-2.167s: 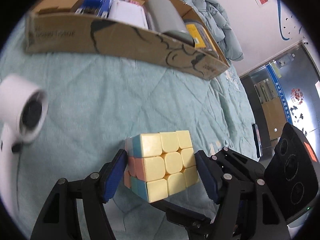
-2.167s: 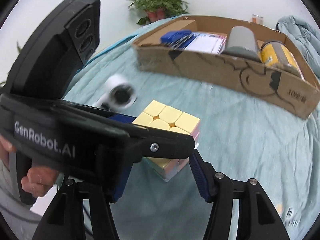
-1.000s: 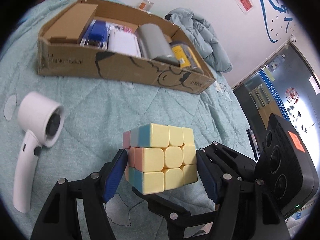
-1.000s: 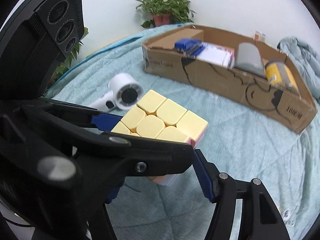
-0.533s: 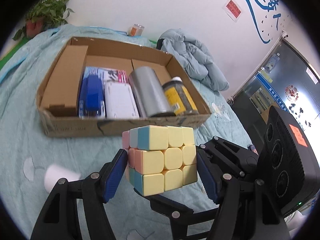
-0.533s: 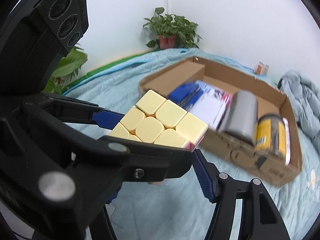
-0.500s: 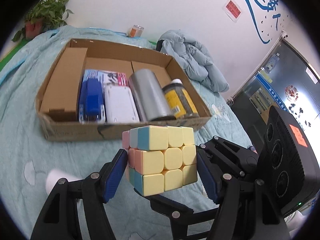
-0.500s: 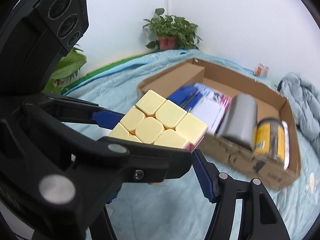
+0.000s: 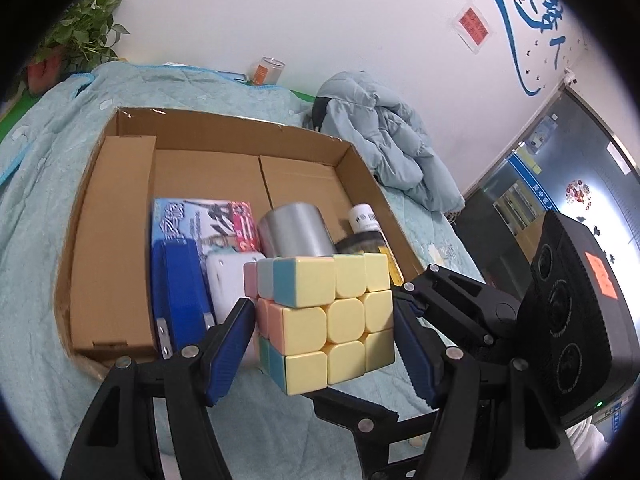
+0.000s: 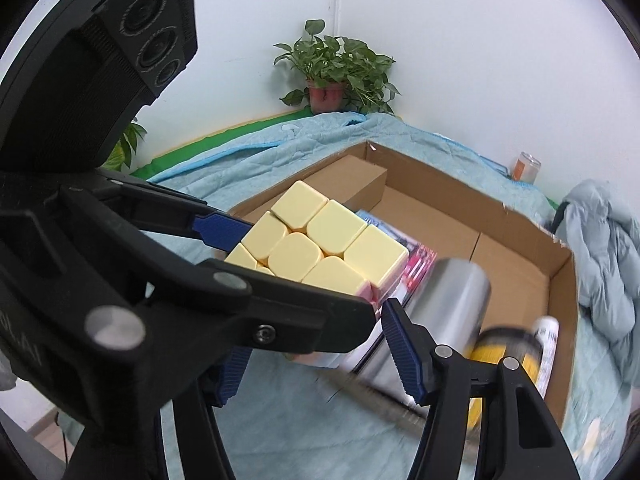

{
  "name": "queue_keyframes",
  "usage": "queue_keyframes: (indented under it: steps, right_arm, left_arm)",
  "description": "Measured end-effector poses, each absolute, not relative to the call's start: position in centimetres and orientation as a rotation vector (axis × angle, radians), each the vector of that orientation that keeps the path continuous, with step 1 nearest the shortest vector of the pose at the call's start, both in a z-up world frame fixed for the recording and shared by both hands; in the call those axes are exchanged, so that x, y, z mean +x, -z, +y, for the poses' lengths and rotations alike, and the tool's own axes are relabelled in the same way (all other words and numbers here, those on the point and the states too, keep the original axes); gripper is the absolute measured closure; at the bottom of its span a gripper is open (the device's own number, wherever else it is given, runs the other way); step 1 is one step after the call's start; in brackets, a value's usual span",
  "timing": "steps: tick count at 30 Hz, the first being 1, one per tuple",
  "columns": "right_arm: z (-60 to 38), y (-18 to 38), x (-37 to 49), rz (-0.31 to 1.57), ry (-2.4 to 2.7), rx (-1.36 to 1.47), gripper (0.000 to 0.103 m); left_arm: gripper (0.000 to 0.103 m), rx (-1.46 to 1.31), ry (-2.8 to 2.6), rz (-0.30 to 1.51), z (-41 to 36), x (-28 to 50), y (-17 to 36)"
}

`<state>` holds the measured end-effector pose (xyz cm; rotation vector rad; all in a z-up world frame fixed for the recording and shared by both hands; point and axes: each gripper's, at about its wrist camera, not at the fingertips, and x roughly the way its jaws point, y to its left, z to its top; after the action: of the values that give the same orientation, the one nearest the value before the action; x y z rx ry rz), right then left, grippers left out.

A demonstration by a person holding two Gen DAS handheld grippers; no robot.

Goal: Organize rigid objects
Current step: 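Lower the cube into the box corner and open the right tool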

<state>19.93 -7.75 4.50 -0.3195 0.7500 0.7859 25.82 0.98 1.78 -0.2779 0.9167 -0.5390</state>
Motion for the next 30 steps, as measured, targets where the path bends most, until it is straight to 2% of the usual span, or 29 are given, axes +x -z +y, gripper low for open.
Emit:
queue_keyframes:
  steps: [7, 13, 18, 30]
  right_arm:
    - [-5.1, -6.1, 26.4, 0.77, -0.843, -0.316, 0.043]
    - [-2.4, -5.5, 32.2, 0.835, -0.891, -0.341, 0.045]
    - [-0.7, -3.7, 36.9, 0.907, -0.947, -0.329, 0.047]
    - [1.2, 2.8, 39.8, 1.067, -0.964, -0.34, 0.048]
  left_arm:
    - [0.034, -0.28, 0.508, 0.933, 2.6, 30.9, -2.9]
    - [0.034, -0.318, 0.485, 0.994, 4.5, 36.2, -1.4]
    - [0.034, -0.355, 0.464, 1.041, 5.9, 39.2, 0.6]
    - [0.036, -0.361, 0.413, 1.17, 6.4, 41.7, 5.1]
